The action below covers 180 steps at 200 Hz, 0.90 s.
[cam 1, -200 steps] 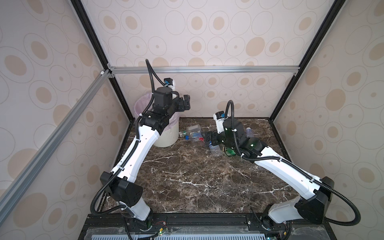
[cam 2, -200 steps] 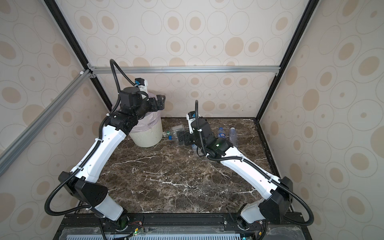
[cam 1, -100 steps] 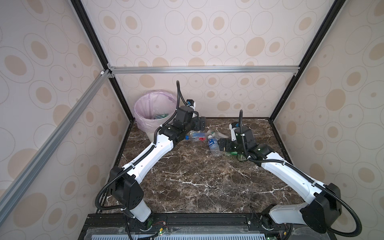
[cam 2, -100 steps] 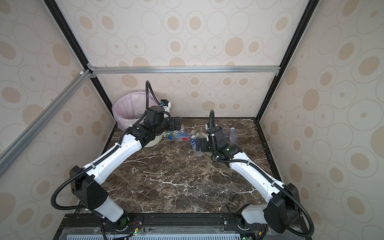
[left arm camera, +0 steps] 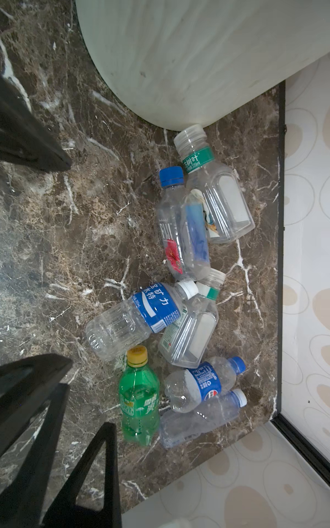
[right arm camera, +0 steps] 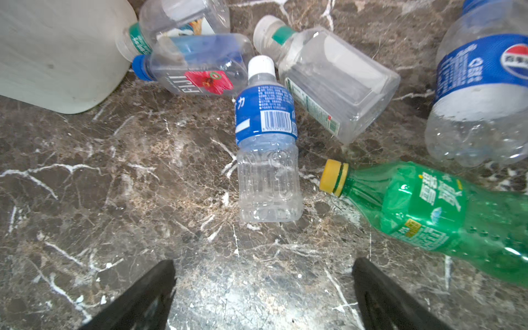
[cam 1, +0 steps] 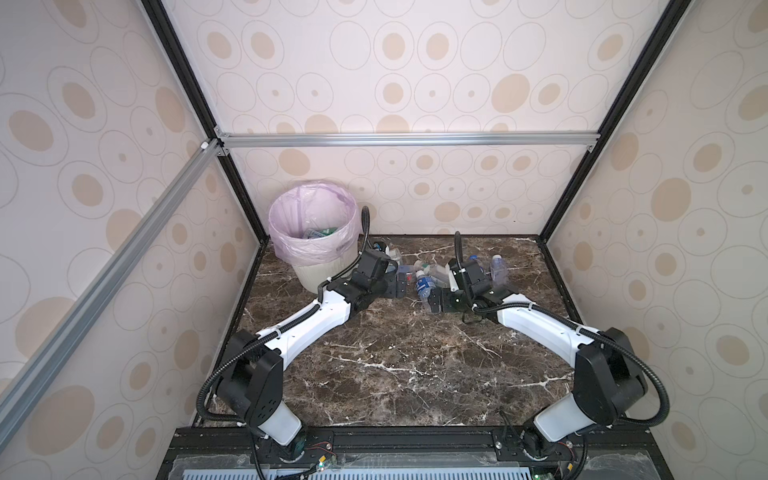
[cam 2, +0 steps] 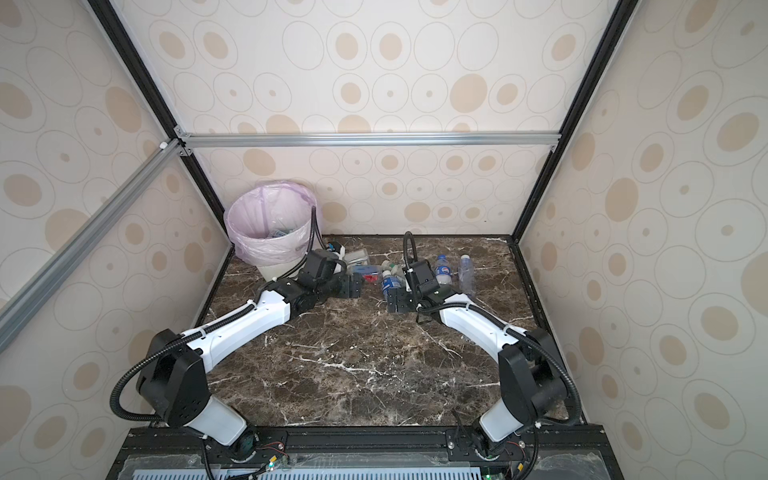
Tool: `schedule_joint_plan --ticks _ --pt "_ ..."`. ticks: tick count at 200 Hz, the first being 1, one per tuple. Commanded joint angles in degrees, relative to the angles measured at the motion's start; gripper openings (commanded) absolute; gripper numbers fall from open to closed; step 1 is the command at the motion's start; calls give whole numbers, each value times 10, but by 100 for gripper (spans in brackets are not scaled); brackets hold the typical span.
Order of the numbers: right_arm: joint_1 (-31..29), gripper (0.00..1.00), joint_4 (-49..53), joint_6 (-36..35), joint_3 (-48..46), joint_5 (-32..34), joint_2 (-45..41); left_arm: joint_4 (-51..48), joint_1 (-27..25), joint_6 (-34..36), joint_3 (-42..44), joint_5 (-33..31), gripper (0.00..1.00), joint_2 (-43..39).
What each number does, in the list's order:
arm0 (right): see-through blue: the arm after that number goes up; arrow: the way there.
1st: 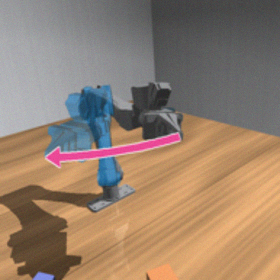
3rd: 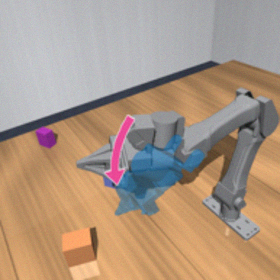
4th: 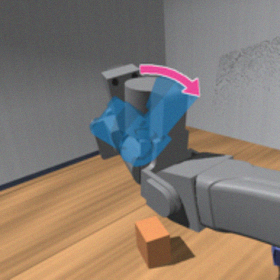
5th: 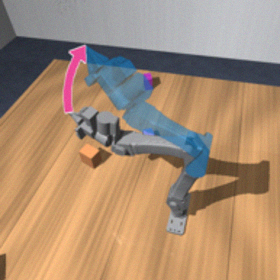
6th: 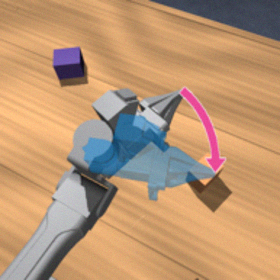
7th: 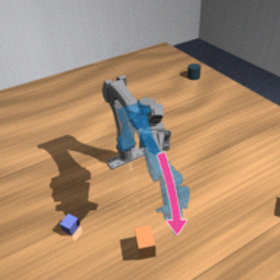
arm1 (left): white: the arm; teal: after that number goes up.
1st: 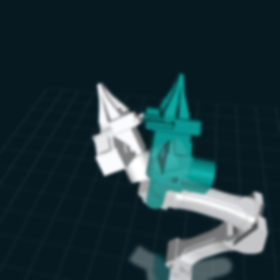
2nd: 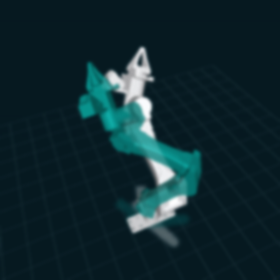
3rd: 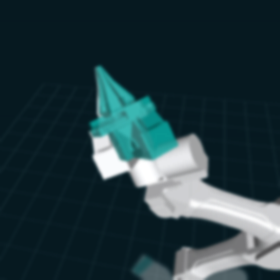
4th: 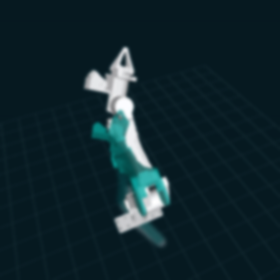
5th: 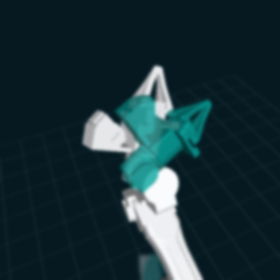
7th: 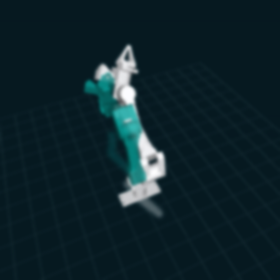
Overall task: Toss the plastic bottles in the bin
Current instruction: 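Lower the right gripper onto the upright blue-labeled water bottle and close it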
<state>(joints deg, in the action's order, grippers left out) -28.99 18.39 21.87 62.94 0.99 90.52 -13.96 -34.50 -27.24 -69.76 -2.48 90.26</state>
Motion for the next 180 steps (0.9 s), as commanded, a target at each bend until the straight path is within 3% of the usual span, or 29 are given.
schedule_joint_plan --ticks 1,34,74,136,180 --pt "5 100 -5 7 26 -17 29 7 -5 -8 3 -13 99 -8" --pt "7 100 -5 6 49 -24 70 12 -5 -2 20 -21 99 -4" --pt "9 98 -9 4 70 -28 106 12 -5 19 28 -85 99 -6" --pt "9 94 -3 7 106 -23 154 30 -6 40 41 -133 99 -12" --pt "9 86 3 20 115 -22 181 -2 -5 36 8 -116 99 24"
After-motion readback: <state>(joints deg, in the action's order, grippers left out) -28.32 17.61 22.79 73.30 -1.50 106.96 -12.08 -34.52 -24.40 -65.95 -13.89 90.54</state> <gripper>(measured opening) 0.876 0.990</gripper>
